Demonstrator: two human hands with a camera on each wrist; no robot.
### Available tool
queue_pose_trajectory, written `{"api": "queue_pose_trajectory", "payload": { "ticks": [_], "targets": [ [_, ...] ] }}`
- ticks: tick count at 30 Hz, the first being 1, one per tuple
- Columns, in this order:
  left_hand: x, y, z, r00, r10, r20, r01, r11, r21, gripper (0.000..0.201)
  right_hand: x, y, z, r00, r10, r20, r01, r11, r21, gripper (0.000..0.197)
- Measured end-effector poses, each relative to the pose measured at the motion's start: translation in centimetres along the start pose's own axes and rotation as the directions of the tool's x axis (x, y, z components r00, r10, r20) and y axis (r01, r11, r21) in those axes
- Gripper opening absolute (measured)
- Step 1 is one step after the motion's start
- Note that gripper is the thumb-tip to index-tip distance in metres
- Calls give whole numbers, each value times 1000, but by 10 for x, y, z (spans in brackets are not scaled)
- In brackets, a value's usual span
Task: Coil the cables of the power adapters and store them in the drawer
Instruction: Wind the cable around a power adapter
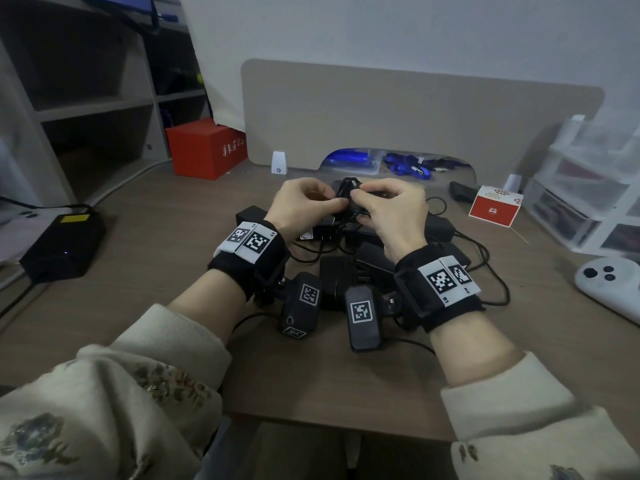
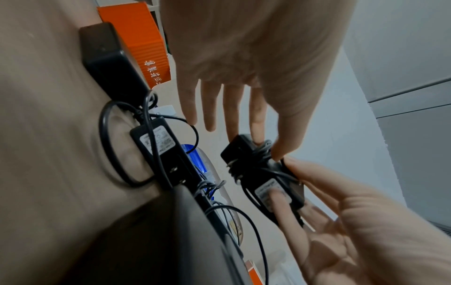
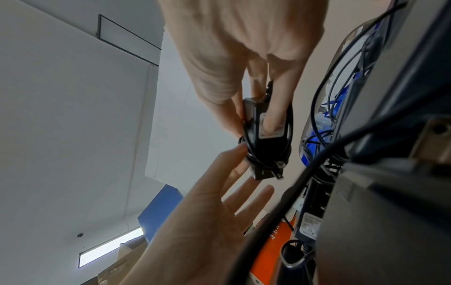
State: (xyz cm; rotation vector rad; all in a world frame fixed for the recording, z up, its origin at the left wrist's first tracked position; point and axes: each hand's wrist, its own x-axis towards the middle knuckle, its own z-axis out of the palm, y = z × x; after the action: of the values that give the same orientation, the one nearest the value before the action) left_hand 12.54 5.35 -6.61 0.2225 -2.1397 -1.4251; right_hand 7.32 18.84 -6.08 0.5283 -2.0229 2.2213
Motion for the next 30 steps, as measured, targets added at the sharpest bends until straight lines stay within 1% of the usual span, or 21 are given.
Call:
{"api": "queue_pose_trajectory", "payload": {
  "ticks": [3,6,9,11,14,17,19,21,24,26,30],
  "targets": [
    [-1,0,0,1000,-14,-21,16,997,77,20,0,2,1,1000,13,12,-13,1000,-4,16],
    [-2,3,0,999,-25,-28,27,995,99,16,0,3,1,999,23,25,-23,1000,6,12],
    [-2,4,1,999,-26,-40,32,988,154,17,-2,2,1,998,20,52,-19,1000,-16,8],
    [-4,5,0,999,-24,-46,33,977,209,22,-4,1,2,998,3,70,0,999,-45,10],
    [-3,4,0,999,-14,-39,23,970,244,27,-6,-2,2,995,-31,90,39,995,-92,15],
    [-3,3,0,999,-21,-38,30,964,264,24,-5,-2,1,994,-12,113,23,995,-102,12],
    [-4,4,0,998,-2,-67,18,970,242,25,-4,-1,1,993,-12,115,25,994,-110,10],
    [-4,6,-1,995,54,-88,-28,960,279,27,-5,-1,2,993,-26,112,39,992,-123,9],
    [-4,8,-1,993,93,-71,-61,930,362,19,-4,0,1,993,-17,115,30,993,-115,8],
    [-4,8,0,992,106,-62,-76,924,374,17,-4,0,1,992,-9,122,24,992,-126,9],
    [-4,8,0,989,136,-51,-107,920,376,17,-5,-1,2,992,-35,125,49,992,-113,9]
  ]
}}
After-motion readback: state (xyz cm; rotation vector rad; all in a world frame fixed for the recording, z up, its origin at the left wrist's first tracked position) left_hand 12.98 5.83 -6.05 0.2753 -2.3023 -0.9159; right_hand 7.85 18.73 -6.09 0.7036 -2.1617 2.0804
